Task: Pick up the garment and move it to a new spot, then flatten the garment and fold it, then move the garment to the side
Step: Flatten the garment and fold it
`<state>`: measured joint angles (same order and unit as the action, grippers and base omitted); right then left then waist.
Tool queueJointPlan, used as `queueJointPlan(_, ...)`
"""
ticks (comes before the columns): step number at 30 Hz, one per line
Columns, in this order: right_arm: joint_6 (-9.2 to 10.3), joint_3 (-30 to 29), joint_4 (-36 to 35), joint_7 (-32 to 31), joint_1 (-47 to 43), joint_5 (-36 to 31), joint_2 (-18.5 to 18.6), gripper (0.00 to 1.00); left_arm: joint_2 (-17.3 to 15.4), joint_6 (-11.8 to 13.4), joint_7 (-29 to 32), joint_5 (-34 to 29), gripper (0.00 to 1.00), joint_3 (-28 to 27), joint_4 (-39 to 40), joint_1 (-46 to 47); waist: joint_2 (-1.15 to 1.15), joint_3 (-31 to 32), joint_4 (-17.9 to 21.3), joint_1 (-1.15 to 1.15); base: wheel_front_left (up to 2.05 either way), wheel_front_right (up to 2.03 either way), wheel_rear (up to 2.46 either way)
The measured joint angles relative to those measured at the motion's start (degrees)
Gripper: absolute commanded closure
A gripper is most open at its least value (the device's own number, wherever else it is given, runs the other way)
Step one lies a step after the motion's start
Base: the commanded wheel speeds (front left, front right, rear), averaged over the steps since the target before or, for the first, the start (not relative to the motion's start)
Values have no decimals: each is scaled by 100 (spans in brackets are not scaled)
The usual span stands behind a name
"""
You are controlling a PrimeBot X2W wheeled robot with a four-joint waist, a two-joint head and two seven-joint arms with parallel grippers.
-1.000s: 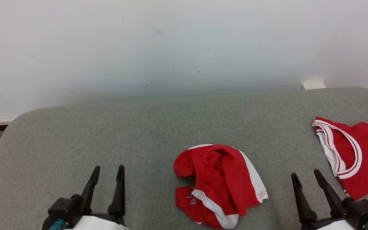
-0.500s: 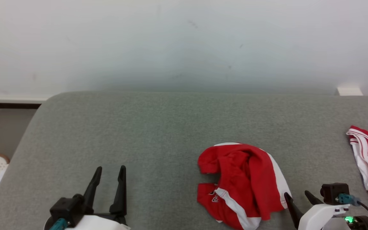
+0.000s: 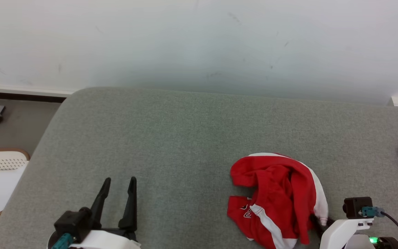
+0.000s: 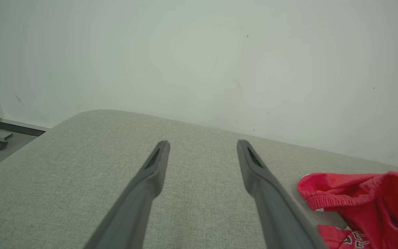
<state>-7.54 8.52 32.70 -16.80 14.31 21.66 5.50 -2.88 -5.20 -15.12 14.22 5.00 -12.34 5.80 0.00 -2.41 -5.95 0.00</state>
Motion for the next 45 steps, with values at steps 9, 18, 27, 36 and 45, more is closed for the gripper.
queueJointPlan(9, -1, -90, -521, 272, 486, 207, 369, 100, 4, -40, 0, -30, 0, 15, 11, 30, 0, -111, 126, 0, 0, 0, 0)
queueJointPlan(18, -1, -272, -699, -78, 1641, 116, 1417, 100, 7, -57, 0, 63, 0, 185, 52, 310, 0, -640, 91, 0, 0, 0, 0)
queueJointPlan(27, -1, -409, 396, 435, 2659, -171, 2015, 0, 8, -37, 0, 143, 0, 290, 70, 672, 0, -1301, -216, 1, 0, 0, 0)
queueJointPlan(36, -1, -424, 1369, 1250, 2886, -307, 1677, 0, 7, -3, 0, 148, 0, 287, -29, 683, 0, -1193, -279, 2, 0, 0, 0)
queueJointPlan(45, -1, 21, 455, 2100, 2374, -93, 1180, 0, 9, -32, 0, 53, 0, 189, -78, 487, 0, -580, 138, 1, 0, 0, 0)
